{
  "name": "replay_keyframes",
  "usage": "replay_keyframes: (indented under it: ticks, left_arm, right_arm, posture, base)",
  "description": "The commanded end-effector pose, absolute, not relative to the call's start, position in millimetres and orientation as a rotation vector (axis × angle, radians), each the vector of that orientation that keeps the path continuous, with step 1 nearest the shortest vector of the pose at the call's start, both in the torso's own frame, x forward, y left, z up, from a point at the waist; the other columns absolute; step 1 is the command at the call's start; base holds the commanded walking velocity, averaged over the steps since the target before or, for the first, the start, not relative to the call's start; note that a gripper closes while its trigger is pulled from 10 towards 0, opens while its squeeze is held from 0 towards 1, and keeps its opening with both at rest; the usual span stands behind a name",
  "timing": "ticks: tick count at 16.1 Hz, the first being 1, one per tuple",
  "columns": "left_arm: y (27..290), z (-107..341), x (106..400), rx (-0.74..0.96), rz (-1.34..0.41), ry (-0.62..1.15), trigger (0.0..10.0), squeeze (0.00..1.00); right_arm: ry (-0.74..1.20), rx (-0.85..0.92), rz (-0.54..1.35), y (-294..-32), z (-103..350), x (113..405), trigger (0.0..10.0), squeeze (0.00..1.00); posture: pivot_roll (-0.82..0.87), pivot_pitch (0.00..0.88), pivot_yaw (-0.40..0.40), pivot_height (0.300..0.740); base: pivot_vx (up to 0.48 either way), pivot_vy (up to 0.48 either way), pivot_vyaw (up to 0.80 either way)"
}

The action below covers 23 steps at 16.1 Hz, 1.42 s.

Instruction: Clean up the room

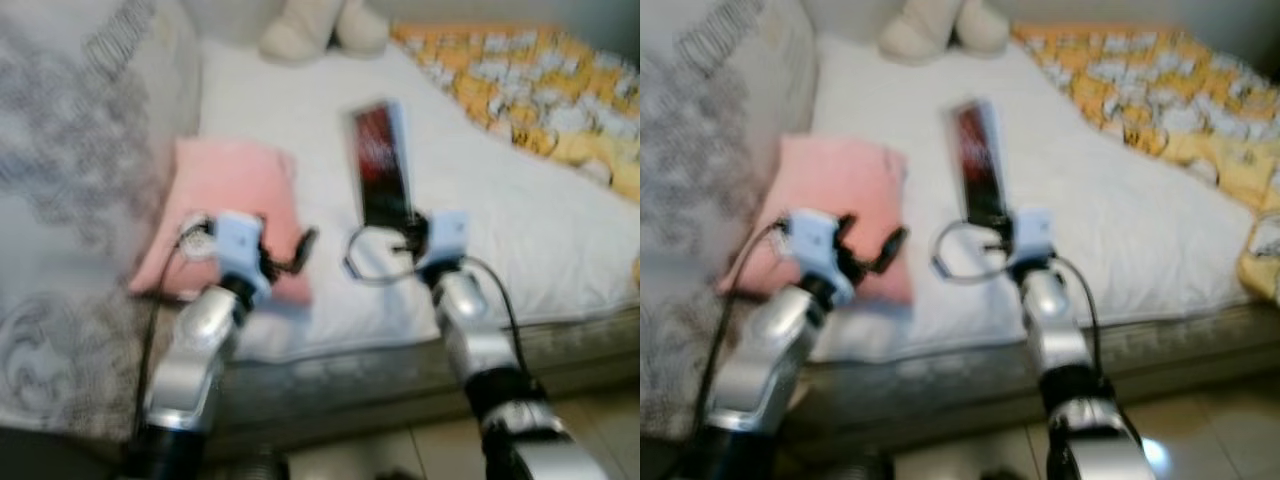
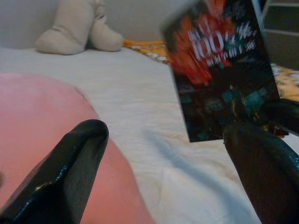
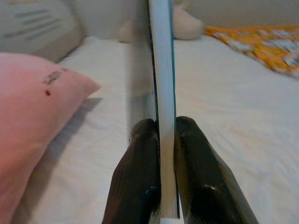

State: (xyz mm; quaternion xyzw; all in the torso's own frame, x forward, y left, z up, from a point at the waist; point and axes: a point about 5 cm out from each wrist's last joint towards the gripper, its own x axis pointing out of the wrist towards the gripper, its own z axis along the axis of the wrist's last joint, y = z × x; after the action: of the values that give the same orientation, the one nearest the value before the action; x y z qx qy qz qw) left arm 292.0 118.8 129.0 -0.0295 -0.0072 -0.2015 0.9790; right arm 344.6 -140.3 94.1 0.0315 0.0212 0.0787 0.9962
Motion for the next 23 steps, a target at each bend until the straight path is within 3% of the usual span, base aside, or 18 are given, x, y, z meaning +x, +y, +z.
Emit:
replay_keyframes:
  ticks: [1, 4, 12, 15, 17, 21, 23]
  left_arm:
    - [126.9, 133.0, 293.3, -0.04, -0.38, -0.024, 10.0, 0.0]
    - [128.1, 132.9, 290.0, -0.029, -0.383, -0.019, 10.0, 0.0]
    - [130.0, 128.7, 274.4, -0.016, -0.334, 0.002, 10.0, 0.0]
    - [128.3, 131.8, 271.0, -0.015, -0.302, -0.009, 10.0, 0.0]
    - [125.9, 135.1, 270.1, -0.083, -0.252, -0.026, 10.0, 0.0]
    - [124.1, 128.2, 267.5, -0.178, -0.189, 0.0, 10.0, 0.0]
    - [127.2, 120.7, 272.4, -0.13, -0.117, 0.022, 10.0, 0.0]
  right_arm:
    - [-0.004, 0.11, 0.173, -133.4, 109.4, 352.3, 0.0, 0.0]
    - [0.051, 0.249, 0.158, -132.4, 109.0, 360.5, 0.0, 0.0]
    - [0.181, 0.413, 0.205, -129.2, 113.1, 379.2, 0.0, 0.0]
    - [0.079, 0.184, 0.167, -138.1, 133.7, 387.2, 0.0, 0.0]
    - [-0.135, -0.066, 0.086, -150.2, 143.3, 367.6, 0.0, 0.0]
    - [-0.228, -0.202, 0.076, -157.5, 133.9, 324.6, 0.0, 0.0]
    - [-0.198, -0.218, 0.047, -162.8, 119.6, 314.7, 0.0, 0.0]
  posture:
    - [0.06, 0.0, -0.019, 0.719]
    - [0.08, 0.0, -0.02, 0.719]
    - [0.13, 0.0, -0.033, 0.719]
    - [0.16, 0.0, -0.064, 0.719]
    - [0.14, 0.0, -0.091, 0.719]
    - [0.1, 0.0, -0.103, 0.719]
    - [0.08, 0.0, -0.097, 0.719]
  base:
    - [0.0, 0.0, 0.0]
    - [0.0, 0.0, 0.0]
    - [0.0, 0.0, 0.0]
    - [0.0, 0.0, 0.0]
    - [0.0, 0.0, 0.0]
    - [0.0, 0.0, 0.0]
    - [0.257, -0.401, 0.39]
